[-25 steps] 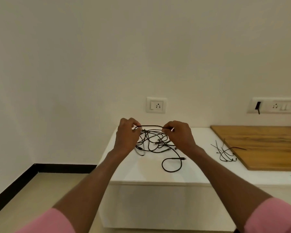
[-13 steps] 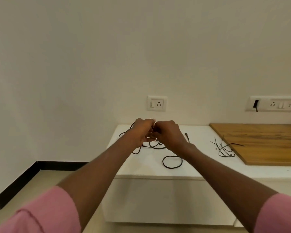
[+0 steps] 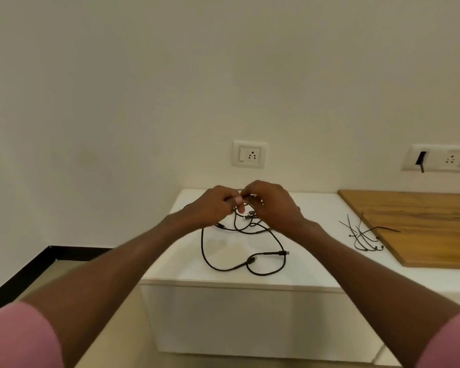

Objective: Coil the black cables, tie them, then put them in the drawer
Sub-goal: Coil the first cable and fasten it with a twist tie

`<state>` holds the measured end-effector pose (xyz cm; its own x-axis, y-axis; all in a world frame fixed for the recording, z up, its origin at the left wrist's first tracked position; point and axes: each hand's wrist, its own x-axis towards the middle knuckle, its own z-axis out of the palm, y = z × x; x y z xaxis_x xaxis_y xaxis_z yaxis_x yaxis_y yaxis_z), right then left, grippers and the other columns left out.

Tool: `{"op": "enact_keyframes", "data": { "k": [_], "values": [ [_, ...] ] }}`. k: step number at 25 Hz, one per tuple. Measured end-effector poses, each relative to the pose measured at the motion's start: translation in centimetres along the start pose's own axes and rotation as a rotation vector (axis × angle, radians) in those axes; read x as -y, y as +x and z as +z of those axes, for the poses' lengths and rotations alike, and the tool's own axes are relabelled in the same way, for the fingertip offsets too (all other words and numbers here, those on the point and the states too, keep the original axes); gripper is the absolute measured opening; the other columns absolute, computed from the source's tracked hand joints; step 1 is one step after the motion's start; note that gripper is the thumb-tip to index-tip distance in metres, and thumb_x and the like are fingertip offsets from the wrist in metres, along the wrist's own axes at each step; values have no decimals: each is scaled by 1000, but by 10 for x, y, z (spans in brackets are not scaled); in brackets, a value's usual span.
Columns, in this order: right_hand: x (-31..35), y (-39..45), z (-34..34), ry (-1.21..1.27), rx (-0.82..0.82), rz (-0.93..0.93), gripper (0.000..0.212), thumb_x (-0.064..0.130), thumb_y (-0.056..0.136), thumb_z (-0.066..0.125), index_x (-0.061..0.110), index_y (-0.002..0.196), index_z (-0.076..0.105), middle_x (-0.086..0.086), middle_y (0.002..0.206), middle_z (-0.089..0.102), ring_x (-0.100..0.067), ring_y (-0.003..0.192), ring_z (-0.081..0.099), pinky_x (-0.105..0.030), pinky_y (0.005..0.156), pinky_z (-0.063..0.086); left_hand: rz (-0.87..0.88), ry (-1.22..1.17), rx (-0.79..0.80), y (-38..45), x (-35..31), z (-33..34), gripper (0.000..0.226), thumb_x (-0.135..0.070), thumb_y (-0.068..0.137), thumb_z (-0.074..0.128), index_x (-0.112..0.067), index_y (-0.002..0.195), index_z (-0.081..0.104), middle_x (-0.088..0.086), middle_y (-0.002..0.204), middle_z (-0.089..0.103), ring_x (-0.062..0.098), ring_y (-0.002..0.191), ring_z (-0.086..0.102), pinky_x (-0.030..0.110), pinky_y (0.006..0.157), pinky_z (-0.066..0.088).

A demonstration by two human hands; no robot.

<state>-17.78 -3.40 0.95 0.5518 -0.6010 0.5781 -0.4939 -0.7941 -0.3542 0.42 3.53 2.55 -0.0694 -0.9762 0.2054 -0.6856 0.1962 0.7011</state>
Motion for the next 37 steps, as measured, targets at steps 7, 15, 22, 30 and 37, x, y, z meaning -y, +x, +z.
{"op": "enact_keyframes", "data": {
  "k": [7,15,22,30,37],
  "values": [
    [1,3,-18,176,-331,430,26,6,97,56,17,100,80,4,88,76,-19,88,70,-34,80,54,-133,3,-277,-11,19,-35,29,-31,102,59,-15,82,72,12,70,68,16,62,59,32,70,49],
    [6,-10,-2,-113,-8,147,47,38,97,68,34,142,57,13,143,58,-19,122,48,-34,88,45,-169,-400,-291,-17,-5,-19,37,-44,98,66,-11,83,73,-11,51,43,12,48,27,21,46,25],
    [5,35,4,366,-136,218,20,28,102,62,19,88,73,3,71,68,-16,61,67,-30,62,52,-272,-1159,-283,15,-9,-30,32,-35,106,49,-16,81,55,-5,55,38,8,41,27,19,34,19],
    [-5,15,28,-209,50,-116,22,33,108,48,22,109,67,3,87,71,-23,78,63,-39,65,52,-110,-1116,-485,32,-2,-32,35,-31,111,43,-9,105,69,10,107,79,17,83,74,26,58,55],
    [18,21,31,-132,5,-273,11,28,97,69,20,102,74,6,85,69,-18,76,60,-33,62,47,-50,-272,-286,14,14,-23,38,-51,105,48,-26,116,74,3,101,78,18,96,74,15,58,54]
  ]
}}
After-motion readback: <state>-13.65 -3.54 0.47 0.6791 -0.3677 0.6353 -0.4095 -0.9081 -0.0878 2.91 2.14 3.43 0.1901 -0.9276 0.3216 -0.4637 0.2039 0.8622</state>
